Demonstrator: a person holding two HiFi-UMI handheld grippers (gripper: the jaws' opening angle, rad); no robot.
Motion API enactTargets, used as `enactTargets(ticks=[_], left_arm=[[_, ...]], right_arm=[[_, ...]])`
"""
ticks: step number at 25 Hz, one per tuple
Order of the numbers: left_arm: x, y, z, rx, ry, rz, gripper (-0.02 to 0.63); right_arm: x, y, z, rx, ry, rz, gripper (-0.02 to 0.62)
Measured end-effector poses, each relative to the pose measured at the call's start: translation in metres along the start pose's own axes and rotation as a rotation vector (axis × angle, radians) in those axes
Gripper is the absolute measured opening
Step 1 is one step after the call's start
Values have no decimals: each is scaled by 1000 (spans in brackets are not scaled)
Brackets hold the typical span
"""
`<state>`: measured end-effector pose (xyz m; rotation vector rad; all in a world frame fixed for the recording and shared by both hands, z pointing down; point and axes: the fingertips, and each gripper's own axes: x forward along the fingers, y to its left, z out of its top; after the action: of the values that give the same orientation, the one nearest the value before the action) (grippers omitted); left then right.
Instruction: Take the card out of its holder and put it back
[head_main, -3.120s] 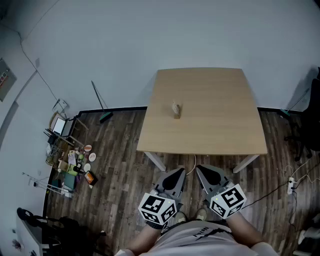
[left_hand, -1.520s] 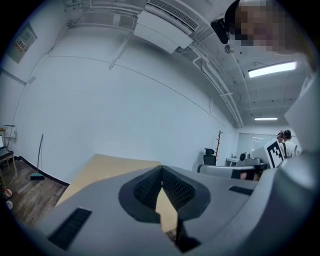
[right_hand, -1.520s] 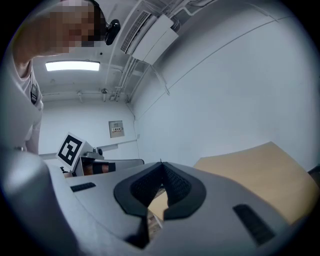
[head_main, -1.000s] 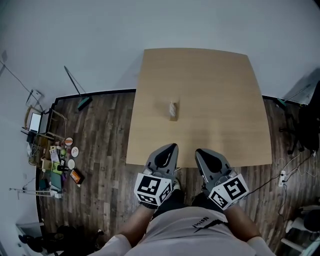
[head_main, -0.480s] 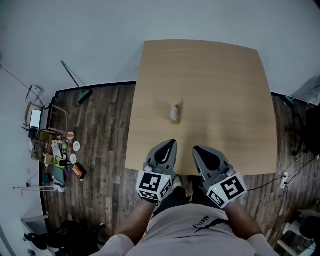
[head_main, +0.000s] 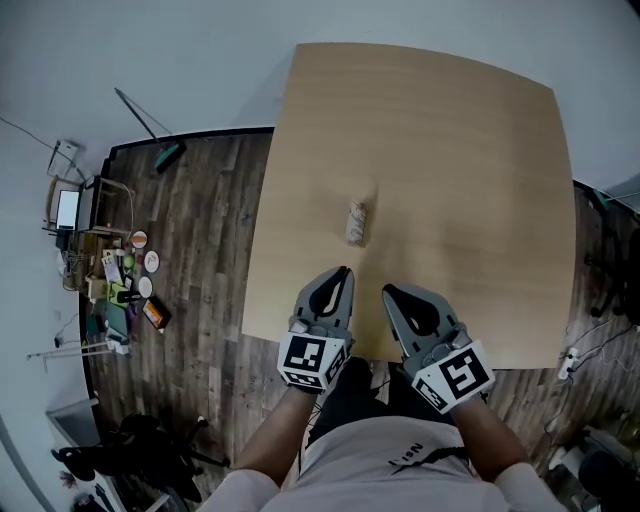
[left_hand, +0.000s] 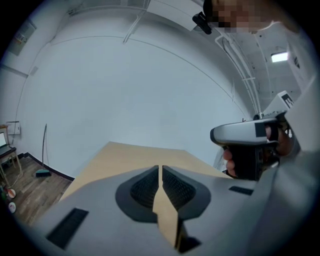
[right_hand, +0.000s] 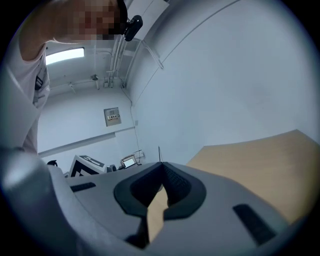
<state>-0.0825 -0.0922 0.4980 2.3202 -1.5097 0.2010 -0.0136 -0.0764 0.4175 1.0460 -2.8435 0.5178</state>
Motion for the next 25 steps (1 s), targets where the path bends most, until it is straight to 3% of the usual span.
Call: enactTargets(ticks=[12,25], left_arm=[[60,54,-76,-76,118,84,102],[99,65,-100,-115,114,140,107]], right_arm=[[36,-35,-34,43,42,-3,12],[31,-51,-59,65,89,-12,12]])
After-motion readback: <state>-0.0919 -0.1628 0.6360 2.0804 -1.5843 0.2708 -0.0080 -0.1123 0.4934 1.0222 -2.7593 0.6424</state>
